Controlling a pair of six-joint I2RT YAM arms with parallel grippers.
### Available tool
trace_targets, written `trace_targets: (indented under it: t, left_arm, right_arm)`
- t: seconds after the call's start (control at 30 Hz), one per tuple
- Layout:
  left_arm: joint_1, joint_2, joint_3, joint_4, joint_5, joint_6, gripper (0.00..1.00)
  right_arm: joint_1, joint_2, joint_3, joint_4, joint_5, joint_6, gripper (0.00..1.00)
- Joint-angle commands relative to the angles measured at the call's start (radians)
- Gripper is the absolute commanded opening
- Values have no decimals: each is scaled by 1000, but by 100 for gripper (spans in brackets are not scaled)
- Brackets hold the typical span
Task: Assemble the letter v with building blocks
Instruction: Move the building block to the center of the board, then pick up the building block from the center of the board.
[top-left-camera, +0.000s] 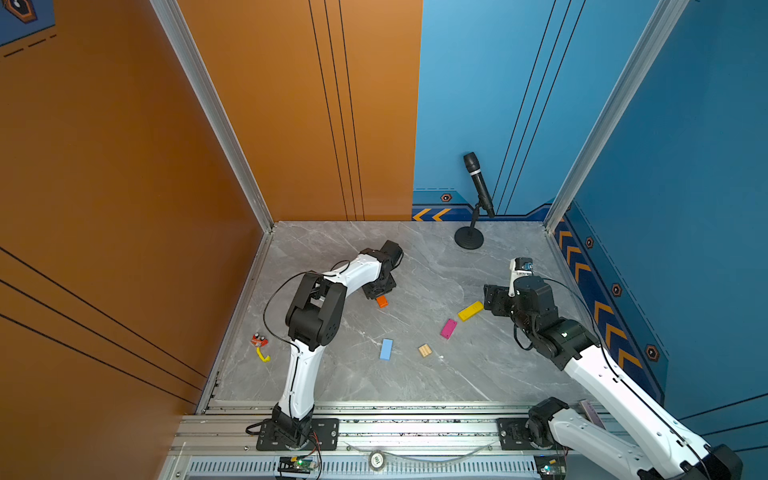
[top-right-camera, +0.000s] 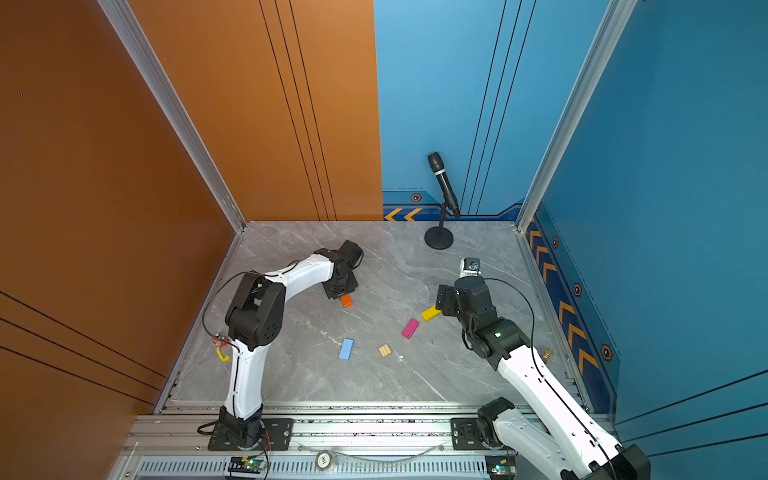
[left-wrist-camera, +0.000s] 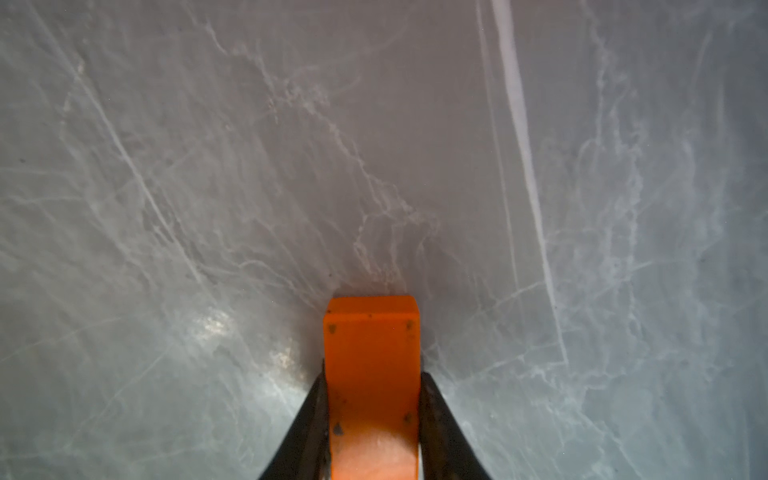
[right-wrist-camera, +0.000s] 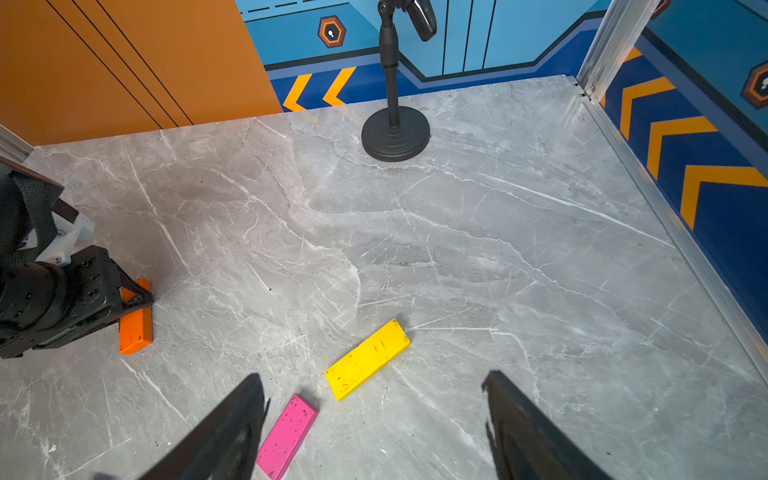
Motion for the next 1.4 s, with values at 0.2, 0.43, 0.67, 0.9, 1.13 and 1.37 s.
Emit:
trace_targets:
  t: [0.2, 0.43, 0.67, 0.9, 1.13, 1.37]
  left_arm:
    - [22, 40, 28, -24, 35, 19, 41]
    - [22, 36, 26, -24, 44, 15, 60]
    - [20, -26, -7, -24, 31, 22, 79]
    - [11, -144, -39, -22, -3, 50, 97]
    - [-2, -227, 4, -11, -3, 87, 98]
    - [15, -412, -100, 91, 30, 134, 94]
  right_arm:
    - [-6, -16, -3, -2, 13, 21, 84]
    - [-5, -17, -2, -4, 10, 22, 84]
    - [-3, -16, 4, -9, -5, 23, 84]
    - [35, 2, 47, -47, 4, 3, 83]
    - [98, 34, 93, -76, 7, -22, 83]
    - [218, 121, 154, -127, -54, -45, 79]
